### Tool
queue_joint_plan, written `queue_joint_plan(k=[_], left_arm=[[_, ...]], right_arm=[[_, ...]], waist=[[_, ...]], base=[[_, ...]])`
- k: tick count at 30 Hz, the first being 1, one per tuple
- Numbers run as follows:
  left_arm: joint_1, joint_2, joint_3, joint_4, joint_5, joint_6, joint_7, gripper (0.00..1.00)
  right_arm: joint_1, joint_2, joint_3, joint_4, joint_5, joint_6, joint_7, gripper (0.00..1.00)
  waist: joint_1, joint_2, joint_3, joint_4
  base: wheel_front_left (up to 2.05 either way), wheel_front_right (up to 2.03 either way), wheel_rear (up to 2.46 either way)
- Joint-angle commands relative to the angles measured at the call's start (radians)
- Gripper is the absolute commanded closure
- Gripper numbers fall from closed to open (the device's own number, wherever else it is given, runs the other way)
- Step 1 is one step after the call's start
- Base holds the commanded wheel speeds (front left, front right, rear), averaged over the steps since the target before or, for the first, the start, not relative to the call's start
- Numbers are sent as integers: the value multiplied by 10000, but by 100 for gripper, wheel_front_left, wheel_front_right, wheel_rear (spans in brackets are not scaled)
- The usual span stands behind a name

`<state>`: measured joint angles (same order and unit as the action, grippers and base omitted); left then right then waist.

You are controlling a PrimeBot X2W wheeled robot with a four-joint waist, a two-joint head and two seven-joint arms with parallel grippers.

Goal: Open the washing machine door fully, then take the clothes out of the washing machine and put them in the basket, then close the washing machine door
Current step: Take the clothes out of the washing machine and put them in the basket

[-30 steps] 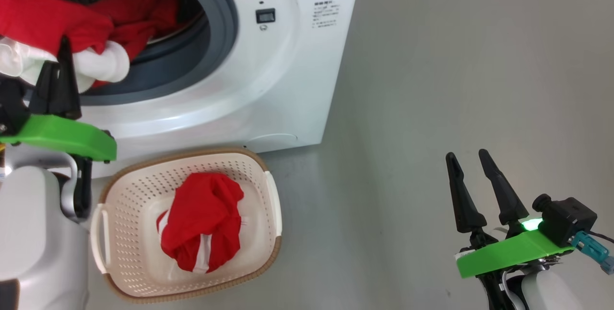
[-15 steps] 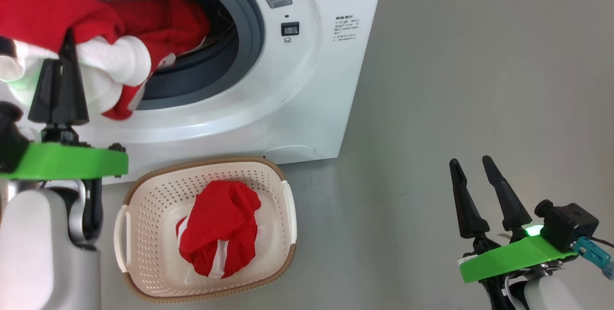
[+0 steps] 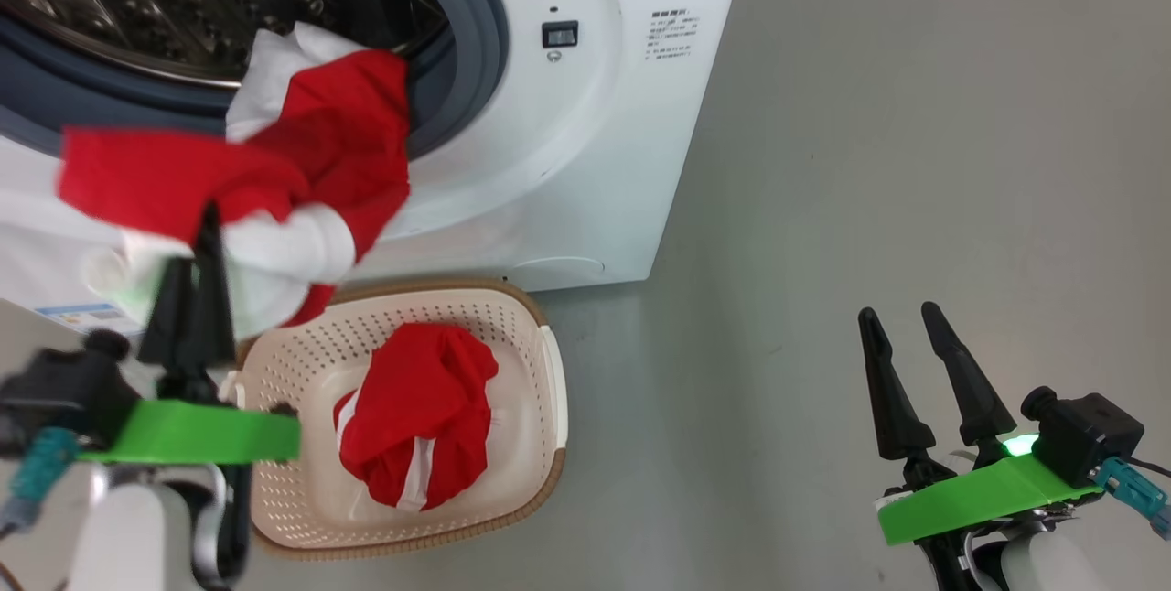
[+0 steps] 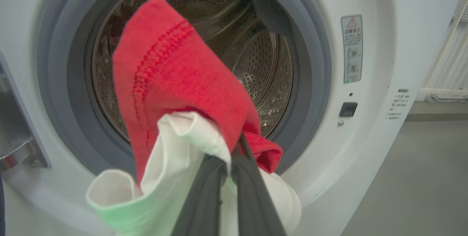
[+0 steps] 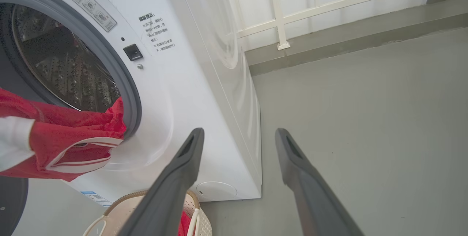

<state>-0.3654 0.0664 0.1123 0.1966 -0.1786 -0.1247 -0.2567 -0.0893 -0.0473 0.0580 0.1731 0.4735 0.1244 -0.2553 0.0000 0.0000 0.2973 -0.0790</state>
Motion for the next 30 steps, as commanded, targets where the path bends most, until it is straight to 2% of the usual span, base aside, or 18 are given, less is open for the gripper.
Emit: queue_joint_plan(k=[1,12,30], left_arm=[[152,168,224,20,33,-55,-51,100],[21,93,-209,2881,258,-57,-51,100],[-2673,764,-1067,7276,344,-59,-51,100]], right_arm=[[-147,-30,263,-267,-60,63,-65,0],[-477,-30,384,-333,-79,63,-65,0],[-1380,-30,646,-684,230,63,-65,0]], waist=[[0,0,168,2],[0,0,919,-62],[0,0,3109,-602]], base=[[0,0,0],[0,0,0],[0,0,0]])
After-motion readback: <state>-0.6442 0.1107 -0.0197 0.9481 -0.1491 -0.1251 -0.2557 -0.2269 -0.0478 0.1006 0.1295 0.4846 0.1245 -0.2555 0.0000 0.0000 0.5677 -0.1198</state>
